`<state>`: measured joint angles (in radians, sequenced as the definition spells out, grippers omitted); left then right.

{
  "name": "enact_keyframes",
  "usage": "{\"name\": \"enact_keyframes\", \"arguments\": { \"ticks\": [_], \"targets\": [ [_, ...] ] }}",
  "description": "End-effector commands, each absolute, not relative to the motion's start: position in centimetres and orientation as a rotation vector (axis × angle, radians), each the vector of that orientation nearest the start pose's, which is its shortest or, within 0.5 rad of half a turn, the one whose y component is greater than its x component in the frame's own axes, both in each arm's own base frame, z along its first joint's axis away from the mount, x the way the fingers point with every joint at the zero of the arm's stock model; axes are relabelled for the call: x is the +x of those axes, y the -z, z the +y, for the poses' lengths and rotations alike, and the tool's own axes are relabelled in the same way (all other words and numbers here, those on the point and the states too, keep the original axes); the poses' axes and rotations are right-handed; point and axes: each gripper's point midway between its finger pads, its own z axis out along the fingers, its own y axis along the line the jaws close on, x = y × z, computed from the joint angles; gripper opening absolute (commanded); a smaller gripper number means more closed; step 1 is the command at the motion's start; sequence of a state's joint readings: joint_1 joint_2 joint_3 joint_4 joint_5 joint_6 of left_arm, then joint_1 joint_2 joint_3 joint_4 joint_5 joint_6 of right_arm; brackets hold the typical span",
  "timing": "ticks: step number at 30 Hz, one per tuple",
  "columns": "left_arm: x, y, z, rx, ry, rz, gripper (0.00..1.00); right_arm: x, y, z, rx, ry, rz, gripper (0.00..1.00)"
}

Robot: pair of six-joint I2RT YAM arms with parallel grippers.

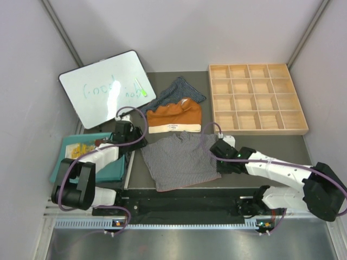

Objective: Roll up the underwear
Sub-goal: Fold the underwear at the center of the board.

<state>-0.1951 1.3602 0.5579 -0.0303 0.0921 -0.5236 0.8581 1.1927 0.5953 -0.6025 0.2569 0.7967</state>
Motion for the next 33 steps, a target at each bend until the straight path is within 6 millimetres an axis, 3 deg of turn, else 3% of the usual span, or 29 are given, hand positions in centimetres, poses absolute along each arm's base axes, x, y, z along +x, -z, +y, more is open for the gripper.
{"name": "enact_keyframes", "arguments": {
  "ticks": [1,8,11,15,17,21,22,23,25,26,29,33],
  "targets": [
    [27.6,-1.8,-10.0,-0.366,0.449,2.498,0.58,16.3,-3.4,14.6,-0.023,-0.096,2.665,0.0],
    [26.6,-1.8,-9.2,-0.401,0.395,2.505,0.59,16.3,-3.5,14.7,-0.024,-0.095,2.667,0.03],
    [26.2,-1.9,-8.6,-0.409,0.357,2.492,0.59,16.4,-3.7,15.2,-0.028,-0.122,2.665,0.11],
    [25.7,-1.1,-9.4,-0.398,0.415,2.522,0.57,16.9,-4.7,15.8,-0.053,-0.141,2.655,0.36],
    [25.7,-1.1,-9.5,-0.386,0.417,2.532,0.53,17.1,-5.9,17.0,-0.081,-0.186,2.631,0.42],
    [25.9,-1.1,-9.6,-0.372,0.419,2.532,0.34,16.4,-9.1,22.9,-0.215,-0.365,2.548,0.44],
    [26.0,-1.1,-9.6,-0.369,0.422,2.53,0.26,15.6,-9.0,25.3,-0.273,-0.416,2.543,0.43],
    [26.0,-1.0,-9.7,-0.369,0.422,2.533,0.23,15.2,-10.2,27.6,-0.307,-0.487,2.523,0.43],
    [26.1,-1.0,-9.7,-0.368,0.426,2.535,0.14,14.4,-9.3,31.1,-0.377,-0.521,2.537,0.4],
    [26.1,-1.0,-9.8,-0.365,0.428,2.539,0.11,13.3,-10.1,33.8,-0.446,-0.578,2.522,0.4],
    [26.0,-0.8,-10.0,-0.353,0.437,2.555,0.01,11.5,-9.4,38.8,-0.559,-0.613,2.534,0.38],
    [26.0,-0.7,-10.0,-0.352,0.441,2.559,0.0,9.6,-8.5,43.1,-0.652,-0.661,2.553,0.37]
  ]
}}
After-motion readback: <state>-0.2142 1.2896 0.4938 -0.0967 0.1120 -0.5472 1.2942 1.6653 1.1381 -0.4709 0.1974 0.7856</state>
